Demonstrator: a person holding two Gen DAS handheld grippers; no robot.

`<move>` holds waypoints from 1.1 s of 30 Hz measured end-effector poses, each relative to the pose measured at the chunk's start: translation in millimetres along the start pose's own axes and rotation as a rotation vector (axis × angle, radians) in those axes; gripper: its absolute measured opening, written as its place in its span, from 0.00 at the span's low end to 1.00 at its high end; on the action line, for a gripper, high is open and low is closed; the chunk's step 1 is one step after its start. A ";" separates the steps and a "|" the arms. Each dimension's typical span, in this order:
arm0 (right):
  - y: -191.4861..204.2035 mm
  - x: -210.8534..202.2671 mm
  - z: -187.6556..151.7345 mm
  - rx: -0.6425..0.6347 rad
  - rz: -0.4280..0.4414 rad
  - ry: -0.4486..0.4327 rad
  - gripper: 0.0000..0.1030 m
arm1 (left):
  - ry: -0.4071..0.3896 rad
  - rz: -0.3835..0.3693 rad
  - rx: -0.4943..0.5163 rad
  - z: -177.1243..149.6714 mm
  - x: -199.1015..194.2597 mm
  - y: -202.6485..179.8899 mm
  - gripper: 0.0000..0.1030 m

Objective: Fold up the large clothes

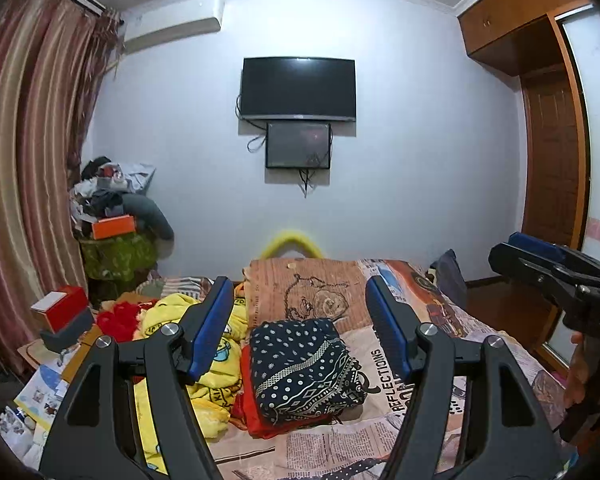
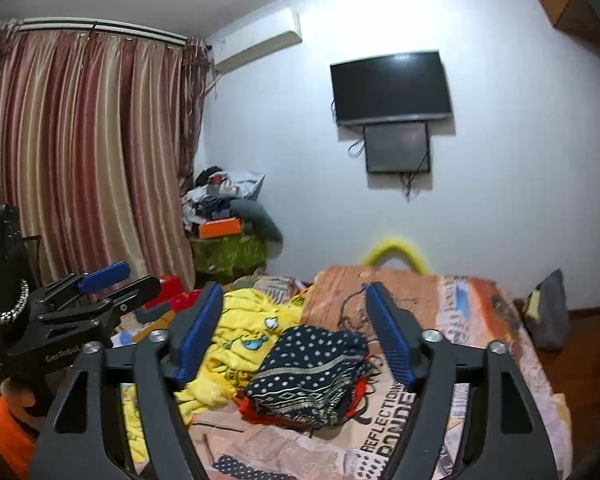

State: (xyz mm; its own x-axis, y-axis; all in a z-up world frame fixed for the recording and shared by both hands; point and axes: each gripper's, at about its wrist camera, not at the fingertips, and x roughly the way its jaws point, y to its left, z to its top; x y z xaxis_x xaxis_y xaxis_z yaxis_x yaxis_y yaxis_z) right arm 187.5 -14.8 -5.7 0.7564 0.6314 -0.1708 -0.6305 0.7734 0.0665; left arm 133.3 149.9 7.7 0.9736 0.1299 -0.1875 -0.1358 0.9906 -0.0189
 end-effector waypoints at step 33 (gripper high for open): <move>-1.7 -7.6 -21.0 0.032 -0.124 0.033 1.00 | 0.027 0.023 -0.018 -30.4 -3.6 0.1 0.95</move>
State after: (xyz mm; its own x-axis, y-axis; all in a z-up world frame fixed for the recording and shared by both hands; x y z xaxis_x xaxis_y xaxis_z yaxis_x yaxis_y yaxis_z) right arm 179.2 -22.1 -25.1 0.8220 0.5288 -0.2115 -0.5260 0.8473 0.0738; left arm 124.1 148.2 -21.5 0.9651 0.1508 -0.2141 -0.1611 0.9864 -0.0315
